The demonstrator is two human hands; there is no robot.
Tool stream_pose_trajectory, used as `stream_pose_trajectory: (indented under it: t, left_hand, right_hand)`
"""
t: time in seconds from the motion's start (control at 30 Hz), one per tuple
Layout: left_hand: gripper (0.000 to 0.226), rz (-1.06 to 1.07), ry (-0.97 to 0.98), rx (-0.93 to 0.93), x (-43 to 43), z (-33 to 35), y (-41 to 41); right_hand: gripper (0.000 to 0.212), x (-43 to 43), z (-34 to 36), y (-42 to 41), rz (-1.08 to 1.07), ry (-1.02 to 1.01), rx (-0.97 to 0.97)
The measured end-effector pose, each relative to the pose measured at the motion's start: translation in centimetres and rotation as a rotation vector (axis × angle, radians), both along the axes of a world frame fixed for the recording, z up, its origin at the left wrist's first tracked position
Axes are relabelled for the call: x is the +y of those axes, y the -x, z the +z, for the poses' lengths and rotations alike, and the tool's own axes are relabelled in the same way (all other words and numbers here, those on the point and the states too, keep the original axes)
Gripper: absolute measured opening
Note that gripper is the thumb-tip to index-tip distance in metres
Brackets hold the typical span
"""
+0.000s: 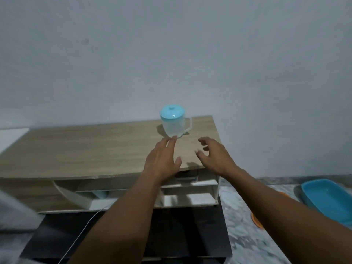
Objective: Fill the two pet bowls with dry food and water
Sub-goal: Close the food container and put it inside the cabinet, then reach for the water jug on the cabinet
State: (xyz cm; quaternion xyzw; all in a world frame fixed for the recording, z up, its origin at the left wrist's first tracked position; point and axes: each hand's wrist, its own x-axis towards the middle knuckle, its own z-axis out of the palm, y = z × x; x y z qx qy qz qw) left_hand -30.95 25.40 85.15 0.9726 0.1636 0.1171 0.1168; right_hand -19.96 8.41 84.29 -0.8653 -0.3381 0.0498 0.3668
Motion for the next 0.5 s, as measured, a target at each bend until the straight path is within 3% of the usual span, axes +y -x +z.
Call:
stream_pose_trajectory:
  t: [0.2, 0.5]
  left_hand:
    - [0.103, 0.064, 0.164, 0.000, 6.9, 4.6, -5.9]
    - [0.135, 0.005, 0.301, 0.182, 18.9, 0.1, -16.8]
  right_hand:
    - [0.051, 5.5, 4.8, -6.8, -0.156, -0.114, 0.197]
    - [0.061, 14.4, -0.9, -18.1, -0.137, 0.017, 0.303]
